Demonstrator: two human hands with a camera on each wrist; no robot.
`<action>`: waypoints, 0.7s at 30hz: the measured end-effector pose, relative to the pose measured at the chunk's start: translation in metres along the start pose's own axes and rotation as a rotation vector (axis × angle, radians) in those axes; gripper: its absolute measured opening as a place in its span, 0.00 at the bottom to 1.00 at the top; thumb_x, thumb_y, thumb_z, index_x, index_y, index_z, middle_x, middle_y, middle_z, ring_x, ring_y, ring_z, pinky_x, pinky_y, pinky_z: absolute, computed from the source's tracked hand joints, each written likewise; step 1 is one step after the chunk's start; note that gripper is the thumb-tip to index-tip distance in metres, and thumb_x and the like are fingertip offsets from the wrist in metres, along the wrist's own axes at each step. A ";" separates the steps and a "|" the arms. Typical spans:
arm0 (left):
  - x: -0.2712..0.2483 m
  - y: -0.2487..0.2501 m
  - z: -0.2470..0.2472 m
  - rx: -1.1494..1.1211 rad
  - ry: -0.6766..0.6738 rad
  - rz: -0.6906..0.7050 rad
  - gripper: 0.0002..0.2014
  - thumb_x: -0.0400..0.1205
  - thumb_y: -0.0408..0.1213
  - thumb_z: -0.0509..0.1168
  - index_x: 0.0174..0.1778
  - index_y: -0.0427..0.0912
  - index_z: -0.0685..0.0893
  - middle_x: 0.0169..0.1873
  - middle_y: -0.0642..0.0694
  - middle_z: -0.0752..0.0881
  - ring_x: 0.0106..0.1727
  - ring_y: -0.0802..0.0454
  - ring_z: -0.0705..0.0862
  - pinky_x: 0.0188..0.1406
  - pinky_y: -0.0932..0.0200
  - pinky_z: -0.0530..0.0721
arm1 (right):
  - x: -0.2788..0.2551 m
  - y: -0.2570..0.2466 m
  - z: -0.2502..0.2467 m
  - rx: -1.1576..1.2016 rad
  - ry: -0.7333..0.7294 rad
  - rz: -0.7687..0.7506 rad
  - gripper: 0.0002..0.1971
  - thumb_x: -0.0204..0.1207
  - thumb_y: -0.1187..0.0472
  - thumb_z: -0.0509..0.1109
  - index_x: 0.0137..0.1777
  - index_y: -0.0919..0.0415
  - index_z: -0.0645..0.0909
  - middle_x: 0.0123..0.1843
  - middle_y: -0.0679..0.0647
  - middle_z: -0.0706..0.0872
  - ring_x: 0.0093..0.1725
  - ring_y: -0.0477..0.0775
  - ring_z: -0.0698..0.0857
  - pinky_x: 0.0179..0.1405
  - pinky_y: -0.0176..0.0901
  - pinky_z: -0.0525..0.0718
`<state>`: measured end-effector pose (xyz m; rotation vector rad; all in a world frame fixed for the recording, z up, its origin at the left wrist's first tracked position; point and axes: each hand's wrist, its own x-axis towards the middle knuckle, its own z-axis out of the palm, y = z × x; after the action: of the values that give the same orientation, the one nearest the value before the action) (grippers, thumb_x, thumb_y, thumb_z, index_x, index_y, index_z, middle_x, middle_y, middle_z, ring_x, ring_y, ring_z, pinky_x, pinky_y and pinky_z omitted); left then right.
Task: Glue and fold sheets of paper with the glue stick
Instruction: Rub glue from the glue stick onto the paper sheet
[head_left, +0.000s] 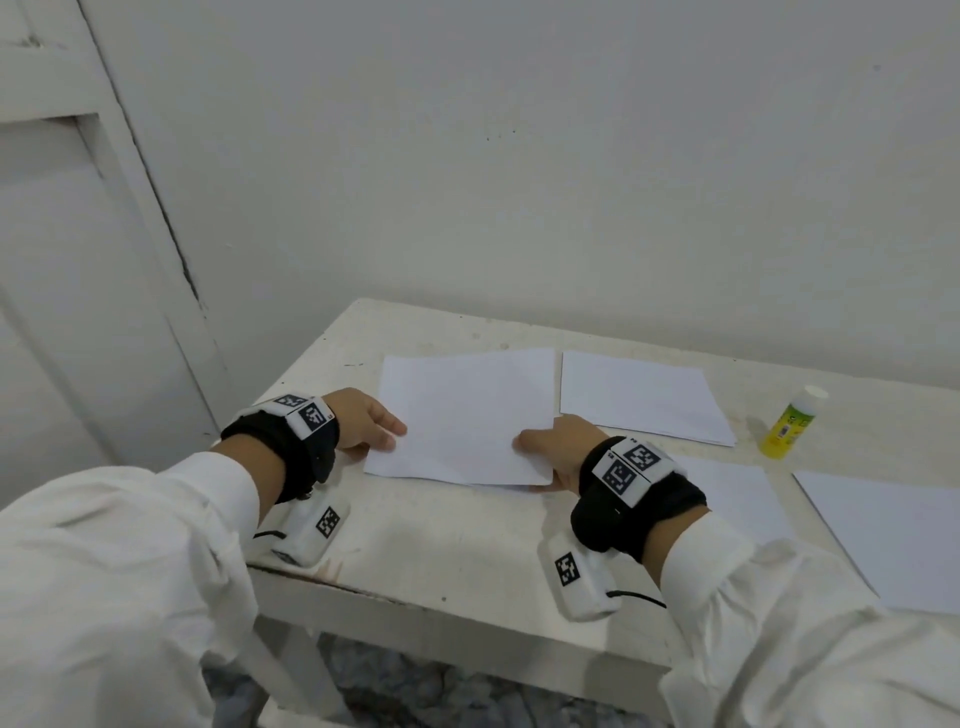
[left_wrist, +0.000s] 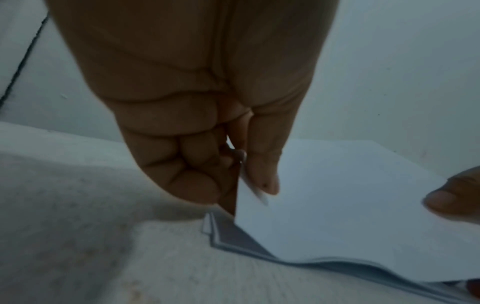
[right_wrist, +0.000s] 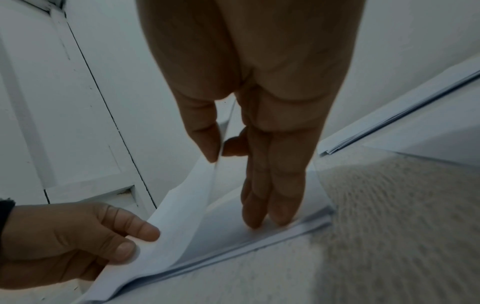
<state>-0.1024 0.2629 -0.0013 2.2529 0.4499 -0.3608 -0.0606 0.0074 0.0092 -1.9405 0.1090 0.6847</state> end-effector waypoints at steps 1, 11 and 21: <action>0.001 0.000 0.001 -0.011 0.012 0.000 0.10 0.76 0.28 0.74 0.47 0.49 0.89 0.34 0.43 0.84 0.33 0.49 0.78 0.40 0.62 0.83 | -0.001 0.000 0.000 0.008 0.000 0.006 0.19 0.69 0.63 0.72 0.59 0.70 0.78 0.59 0.66 0.85 0.56 0.66 0.86 0.53 0.65 0.86; -0.011 0.007 0.003 -0.284 0.028 -0.058 0.12 0.81 0.19 0.62 0.42 0.42 0.81 0.39 0.41 0.82 0.36 0.48 0.80 0.37 0.59 0.84 | -0.006 0.001 -0.003 0.020 0.024 -0.018 0.21 0.73 0.62 0.70 0.65 0.69 0.74 0.57 0.60 0.81 0.55 0.63 0.85 0.52 0.58 0.88; -0.026 0.095 0.068 -0.085 -0.006 0.146 0.09 0.78 0.24 0.70 0.49 0.40 0.88 0.33 0.47 0.83 0.27 0.57 0.79 0.25 0.72 0.82 | -0.033 0.047 -0.110 0.010 0.146 0.034 0.19 0.78 0.72 0.69 0.64 0.60 0.68 0.65 0.67 0.81 0.34 0.58 0.87 0.16 0.37 0.81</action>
<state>-0.0926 0.1469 0.0278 2.1860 0.2903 -0.2683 -0.0603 -0.1157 0.0223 -1.9820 0.2360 0.5630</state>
